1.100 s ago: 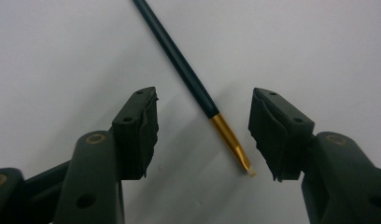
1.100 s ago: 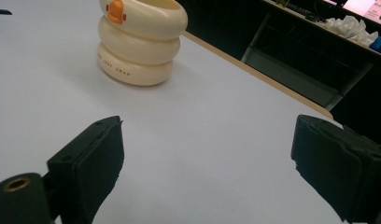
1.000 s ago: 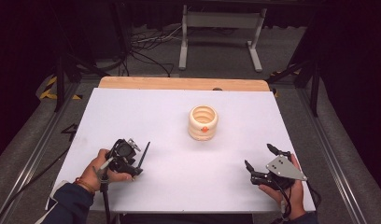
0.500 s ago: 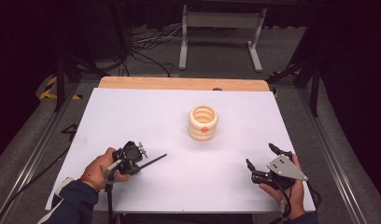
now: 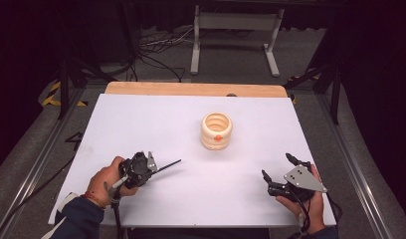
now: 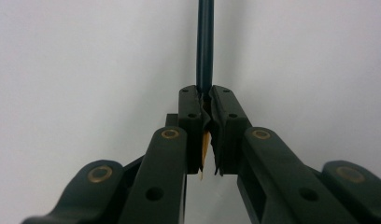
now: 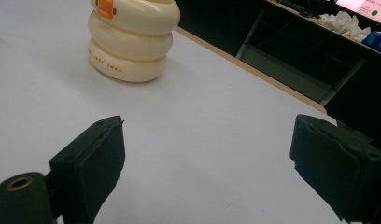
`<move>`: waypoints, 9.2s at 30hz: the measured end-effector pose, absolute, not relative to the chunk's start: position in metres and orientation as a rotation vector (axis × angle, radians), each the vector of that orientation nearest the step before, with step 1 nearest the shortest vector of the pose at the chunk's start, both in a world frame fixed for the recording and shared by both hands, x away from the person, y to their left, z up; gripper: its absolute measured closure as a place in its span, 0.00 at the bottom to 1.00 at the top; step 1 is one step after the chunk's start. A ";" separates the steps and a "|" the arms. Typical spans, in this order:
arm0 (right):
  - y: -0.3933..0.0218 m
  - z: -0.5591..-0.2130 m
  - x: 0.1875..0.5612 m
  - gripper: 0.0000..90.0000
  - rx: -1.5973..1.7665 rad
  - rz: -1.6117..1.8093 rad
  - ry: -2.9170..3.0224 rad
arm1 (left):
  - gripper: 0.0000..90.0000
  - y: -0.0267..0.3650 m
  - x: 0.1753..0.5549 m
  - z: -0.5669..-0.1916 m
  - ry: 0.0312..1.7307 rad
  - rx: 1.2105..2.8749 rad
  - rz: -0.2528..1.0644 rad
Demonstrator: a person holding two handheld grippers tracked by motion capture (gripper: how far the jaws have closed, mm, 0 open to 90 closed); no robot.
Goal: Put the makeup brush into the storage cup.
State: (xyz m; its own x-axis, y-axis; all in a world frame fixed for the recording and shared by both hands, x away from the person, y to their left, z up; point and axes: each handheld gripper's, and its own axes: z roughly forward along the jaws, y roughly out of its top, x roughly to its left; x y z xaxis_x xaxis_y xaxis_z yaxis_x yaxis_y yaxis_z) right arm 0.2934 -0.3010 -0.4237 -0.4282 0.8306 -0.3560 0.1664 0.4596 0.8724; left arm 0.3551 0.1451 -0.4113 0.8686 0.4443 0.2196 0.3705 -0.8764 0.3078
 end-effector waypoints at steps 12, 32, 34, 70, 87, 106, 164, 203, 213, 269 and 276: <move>-0.300 -0.423 0.294 0.12 0.835 1.004 1.875 | 0.92 0.153 0.354 -0.399 0.619 2.595 0.416; -0.243 -0.414 0.293 0.16 0.541 0.864 1.865 | 0.92 0.135 0.374 -0.398 0.621 2.532 0.083; -0.233 -0.415 0.292 0.21 0.474 0.836 1.871 | 0.92 0.130 0.375 -0.396 0.610 2.526 0.059; -0.149 -0.444 0.289 0.54 0.016 0.609 1.971 | 0.92 0.034 0.396 -0.391 0.439 2.631 -0.101; -0.121 -0.458 0.288 0.86 -0.176 0.354 1.961 | 0.92 0.018 0.393 -0.391 0.397 2.668 -0.123; -0.126 -0.455 0.293 0.93 -0.149 0.308 2.016 | 0.76 0.041 0.378 -0.371 0.311 2.409 0.105; -0.210 -0.371 0.337 0.93 0.616 1.333 2.005 | 0.09 0.221 0.299 -0.427 0.599 1.966 0.522; -0.222 -0.329 0.384 0.93 0.720 1.585 1.846 | 0.10 0.212 0.304 -0.429 0.560 1.958 0.485; -0.219 -0.315 0.393 0.93 0.724 1.616 1.804 | 0.09 0.212 0.305 -0.431 0.571 1.960 0.486; -0.181 -0.334 0.448 0.93 0.818 1.621 1.822 | 0.07 0.210 0.306 -0.431 0.547 1.972 0.477; -0.179 -0.349 0.452 0.93 0.852 1.601 1.845 | 0.07 0.209 0.305 -0.431 0.547 1.977 0.468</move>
